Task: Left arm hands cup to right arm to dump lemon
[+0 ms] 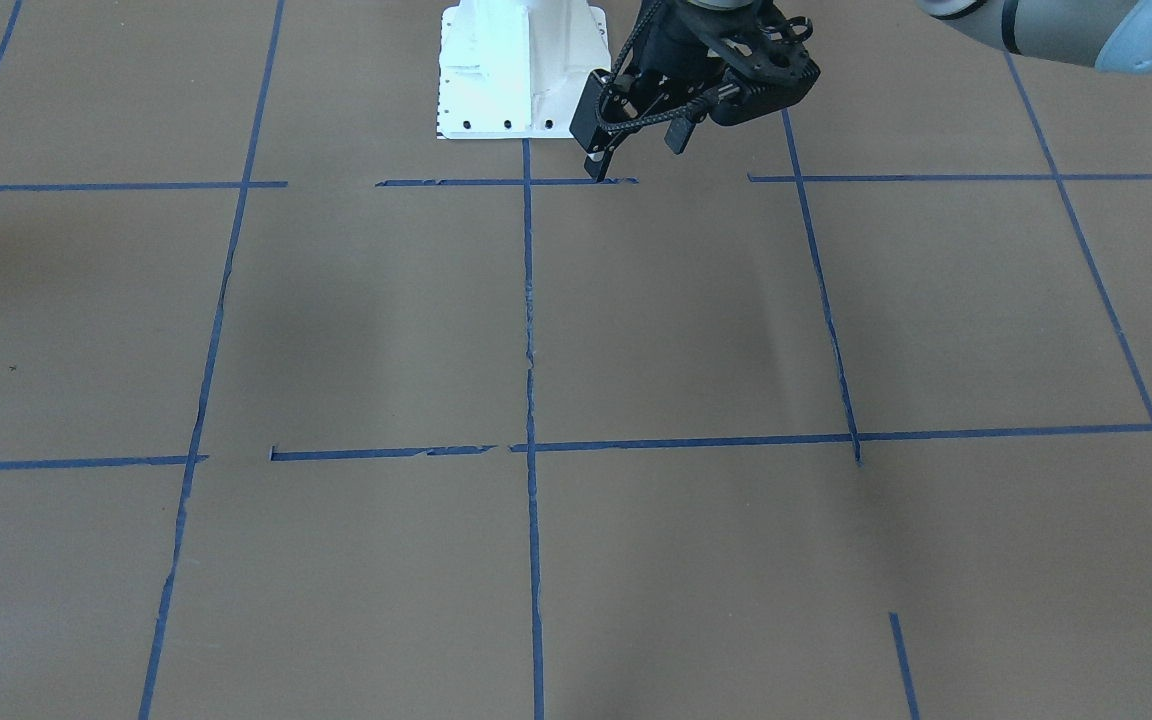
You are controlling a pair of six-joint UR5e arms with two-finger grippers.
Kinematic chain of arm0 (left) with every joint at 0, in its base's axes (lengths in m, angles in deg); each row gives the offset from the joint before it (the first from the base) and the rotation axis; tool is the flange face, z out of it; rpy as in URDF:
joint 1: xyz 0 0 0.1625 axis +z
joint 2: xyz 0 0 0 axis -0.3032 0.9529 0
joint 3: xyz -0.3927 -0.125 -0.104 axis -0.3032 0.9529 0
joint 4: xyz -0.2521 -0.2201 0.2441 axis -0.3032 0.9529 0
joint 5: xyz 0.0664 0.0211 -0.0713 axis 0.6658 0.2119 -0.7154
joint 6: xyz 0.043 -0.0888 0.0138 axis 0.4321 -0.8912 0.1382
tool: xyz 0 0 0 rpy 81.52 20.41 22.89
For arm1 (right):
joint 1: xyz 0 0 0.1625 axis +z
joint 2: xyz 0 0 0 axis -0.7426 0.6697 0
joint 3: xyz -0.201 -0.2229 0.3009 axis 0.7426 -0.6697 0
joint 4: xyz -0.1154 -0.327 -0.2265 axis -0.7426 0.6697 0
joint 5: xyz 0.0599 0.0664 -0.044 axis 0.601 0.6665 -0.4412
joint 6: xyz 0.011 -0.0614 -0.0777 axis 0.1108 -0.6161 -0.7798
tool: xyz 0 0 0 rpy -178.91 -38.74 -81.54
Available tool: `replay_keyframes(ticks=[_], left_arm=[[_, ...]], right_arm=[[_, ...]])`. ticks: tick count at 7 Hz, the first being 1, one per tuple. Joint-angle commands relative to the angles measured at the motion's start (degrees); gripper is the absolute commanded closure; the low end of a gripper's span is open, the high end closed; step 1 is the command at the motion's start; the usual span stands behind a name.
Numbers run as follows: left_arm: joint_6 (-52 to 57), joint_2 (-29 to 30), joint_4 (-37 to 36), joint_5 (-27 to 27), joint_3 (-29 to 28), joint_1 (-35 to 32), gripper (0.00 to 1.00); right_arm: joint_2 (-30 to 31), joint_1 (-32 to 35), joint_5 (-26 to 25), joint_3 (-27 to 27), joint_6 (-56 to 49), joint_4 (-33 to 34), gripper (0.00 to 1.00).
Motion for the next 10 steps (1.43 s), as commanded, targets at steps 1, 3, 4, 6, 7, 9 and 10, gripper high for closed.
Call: replay_keyframes(ticks=[1, 3, 4, 6, 7, 9, 10], left_arm=[[0.0, -0.1, 0.0, 0.3, 0.0, 0.1, 0.00], [0.0, -0.1, 0.1, 0.3, -0.1, 0.1, 0.00], [0.1, -0.1, 0.1, 0.3, -0.2, 0.0, 0.00], [0.1, -0.4, 0.2, 0.3, -0.2, 0.0, 0.00], [0.1, -0.3, 0.2, 0.3, -0.2, 0.0, 0.00], [0.1, -0.5, 0.2, 0.2, -0.2, 0.0, 0.00], [0.1, -0.6, 0.1, 0.2, -0.2, 0.0, 0.00]], right_arm=[[0.0, -0.1, 0.0, 0.0, 1.8, -0.1, 0.91], [0.0, -0.1, 0.7, -0.1, 1.8, 1.9, 0.91], [-0.1, -0.1, 1.4, 0.2, 1.4, 10.3, 0.91], [-0.1, -0.2, 3.1, 2.8, -5.4, 16.1, 0.91], [-0.2, -0.2, 3.0, 7.9, -10.1, 23.5, 0.91], [-0.2, -0.2, 3.0, 16.8, -18.6, 35.5, 0.91], [-0.3, -0.2, 3.0, 22.8, -23.1, 44.0, 0.91]])
